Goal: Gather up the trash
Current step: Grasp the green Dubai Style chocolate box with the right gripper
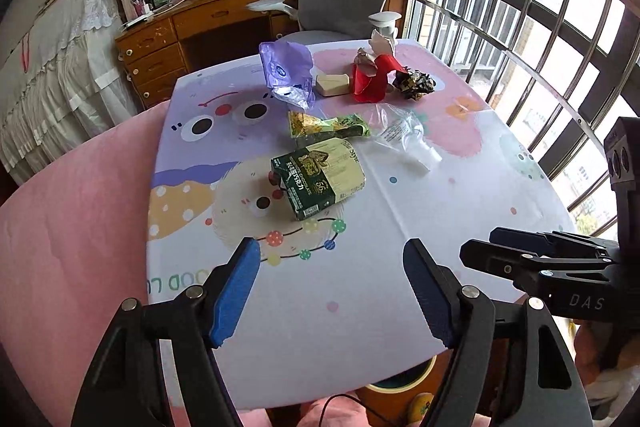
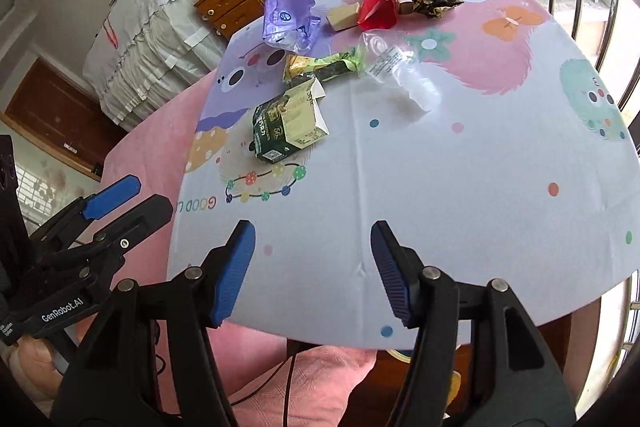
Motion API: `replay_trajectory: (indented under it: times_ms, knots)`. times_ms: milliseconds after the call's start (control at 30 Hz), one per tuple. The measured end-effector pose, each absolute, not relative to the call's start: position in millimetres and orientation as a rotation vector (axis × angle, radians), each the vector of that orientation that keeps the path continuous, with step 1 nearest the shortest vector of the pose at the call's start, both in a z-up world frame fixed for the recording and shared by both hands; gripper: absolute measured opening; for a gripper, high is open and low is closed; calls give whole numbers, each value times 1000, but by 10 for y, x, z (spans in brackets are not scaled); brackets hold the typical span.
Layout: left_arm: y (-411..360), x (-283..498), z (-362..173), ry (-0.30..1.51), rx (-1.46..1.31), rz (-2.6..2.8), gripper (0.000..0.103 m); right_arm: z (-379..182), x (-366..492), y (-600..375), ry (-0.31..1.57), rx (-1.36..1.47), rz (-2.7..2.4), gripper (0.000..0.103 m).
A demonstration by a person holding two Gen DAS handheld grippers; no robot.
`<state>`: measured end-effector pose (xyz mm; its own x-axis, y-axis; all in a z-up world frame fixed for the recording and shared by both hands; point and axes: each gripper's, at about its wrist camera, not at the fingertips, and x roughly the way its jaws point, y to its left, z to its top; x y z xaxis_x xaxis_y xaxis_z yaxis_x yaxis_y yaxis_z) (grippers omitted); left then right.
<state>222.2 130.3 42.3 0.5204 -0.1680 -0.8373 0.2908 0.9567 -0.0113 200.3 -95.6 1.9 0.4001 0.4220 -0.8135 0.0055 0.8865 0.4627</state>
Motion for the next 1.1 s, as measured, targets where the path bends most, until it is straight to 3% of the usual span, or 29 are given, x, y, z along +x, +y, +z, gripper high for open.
replay_trajectory:
  times_ms: [167,233,433,600,833,1100]
  knots:
    - [1587,3012,157,1031,166,-323,73,-236,2715,-658,1157,445,225,57]
    - [1668,3302,4,1064,161,-343,65,-351,2960,-584,1167,448,209,57]
    - [1785,3931,-431,1142,170,-349,57,-740,3528,-504,1214,490,198,57]
    - [1832,4194,-698,1206,159,-342,44,-994,3823,-400,1258,507,226,57]
    - [1841,4332,-865,1236,154,-342,40,-1148,4013,-236,1277,538,317,57]
    - [1900,4386,-903,1254,156,-302,28,-1142,3977,27,1290,521,444,30]
